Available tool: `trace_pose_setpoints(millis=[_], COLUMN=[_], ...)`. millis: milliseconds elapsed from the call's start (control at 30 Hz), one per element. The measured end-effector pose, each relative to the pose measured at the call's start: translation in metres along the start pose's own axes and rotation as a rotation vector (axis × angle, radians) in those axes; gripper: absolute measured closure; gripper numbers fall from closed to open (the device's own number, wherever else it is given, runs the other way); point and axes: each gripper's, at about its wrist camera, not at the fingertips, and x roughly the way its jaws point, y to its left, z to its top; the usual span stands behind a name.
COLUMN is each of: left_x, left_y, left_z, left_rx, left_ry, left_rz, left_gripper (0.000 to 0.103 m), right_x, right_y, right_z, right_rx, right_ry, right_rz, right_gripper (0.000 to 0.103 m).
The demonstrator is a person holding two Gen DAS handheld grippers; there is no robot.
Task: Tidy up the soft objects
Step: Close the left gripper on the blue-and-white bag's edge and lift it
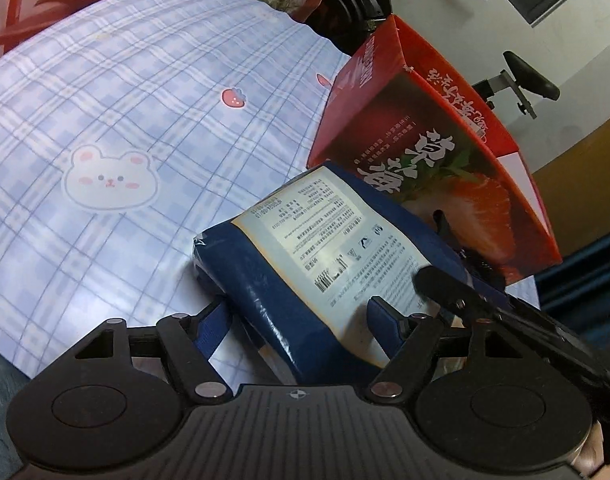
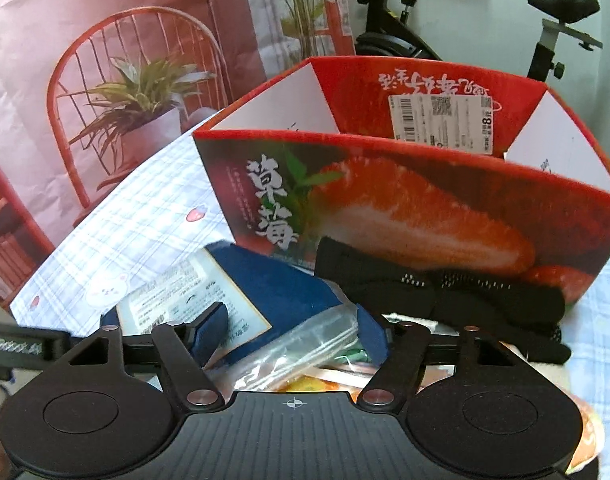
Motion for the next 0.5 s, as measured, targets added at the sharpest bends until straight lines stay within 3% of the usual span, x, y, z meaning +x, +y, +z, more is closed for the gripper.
trace_pose_setpoints(millis=[200, 367, 500], left_x=[0.007, 0.004, 0.000], left_y=[0.002, 0.001, 0.003], left_z=[0.016, 0.018, 0.015], left_rx=[0.034, 0.069, 0.071], left_ry=[-0.030, -0.056, -0.079], left_rz=[0.031, 0.043, 0.029], left_gripper=[0.044, 0.059, 0.065], right_x=[-0.006, -0.013, -0.019], right_y=[0.003, 0.002, 0.004], right_z=[-0.012, -0.013, -0.011], right_rx=[-0.023, -0.013, -0.021], right_ry=[-0.028, -0.051, -0.079], right_rz=[-0.009, 0.018, 0.043], right_gripper=[0.045, 0.062, 0.078])
